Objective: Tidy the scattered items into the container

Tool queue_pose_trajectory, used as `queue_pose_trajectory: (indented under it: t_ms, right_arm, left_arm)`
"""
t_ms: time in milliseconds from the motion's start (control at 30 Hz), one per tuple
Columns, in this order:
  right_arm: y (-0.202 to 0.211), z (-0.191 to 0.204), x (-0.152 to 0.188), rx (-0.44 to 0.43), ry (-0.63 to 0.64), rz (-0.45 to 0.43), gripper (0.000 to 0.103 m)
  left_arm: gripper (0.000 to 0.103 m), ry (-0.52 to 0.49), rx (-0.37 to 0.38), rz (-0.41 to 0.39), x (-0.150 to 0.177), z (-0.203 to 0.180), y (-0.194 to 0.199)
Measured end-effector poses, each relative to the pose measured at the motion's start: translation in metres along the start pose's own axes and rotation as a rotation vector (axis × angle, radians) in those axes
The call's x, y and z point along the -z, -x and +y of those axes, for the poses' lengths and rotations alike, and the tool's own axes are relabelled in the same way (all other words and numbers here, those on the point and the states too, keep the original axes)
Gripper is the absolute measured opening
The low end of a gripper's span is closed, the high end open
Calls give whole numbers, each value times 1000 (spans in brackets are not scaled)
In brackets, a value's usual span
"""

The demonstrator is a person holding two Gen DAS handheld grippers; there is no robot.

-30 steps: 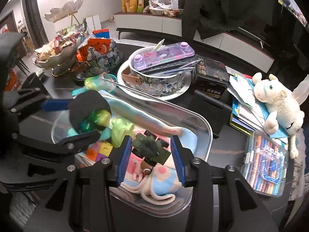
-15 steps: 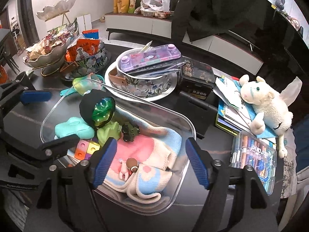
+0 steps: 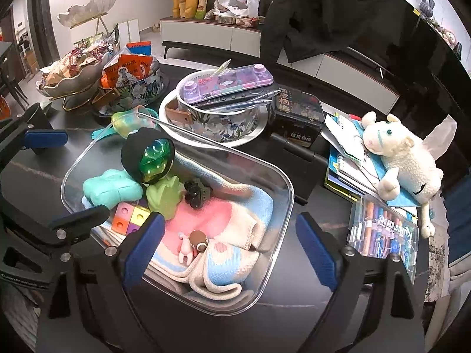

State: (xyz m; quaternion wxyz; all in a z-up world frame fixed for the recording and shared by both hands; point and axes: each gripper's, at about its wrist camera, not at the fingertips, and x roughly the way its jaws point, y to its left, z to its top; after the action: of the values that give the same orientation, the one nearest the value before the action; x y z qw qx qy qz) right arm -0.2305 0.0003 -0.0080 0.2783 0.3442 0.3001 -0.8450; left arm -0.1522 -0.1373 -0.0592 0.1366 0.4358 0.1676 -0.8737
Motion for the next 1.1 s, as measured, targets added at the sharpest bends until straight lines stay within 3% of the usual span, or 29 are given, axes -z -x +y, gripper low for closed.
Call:
queue_pose_trajectory:
  t_ms: [1100]
  right_arm:
    - [12, 17, 14, 5, 59, -9, 89]
  left_arm:
    - [99, 7, 11, -1, 23, -4, 10]
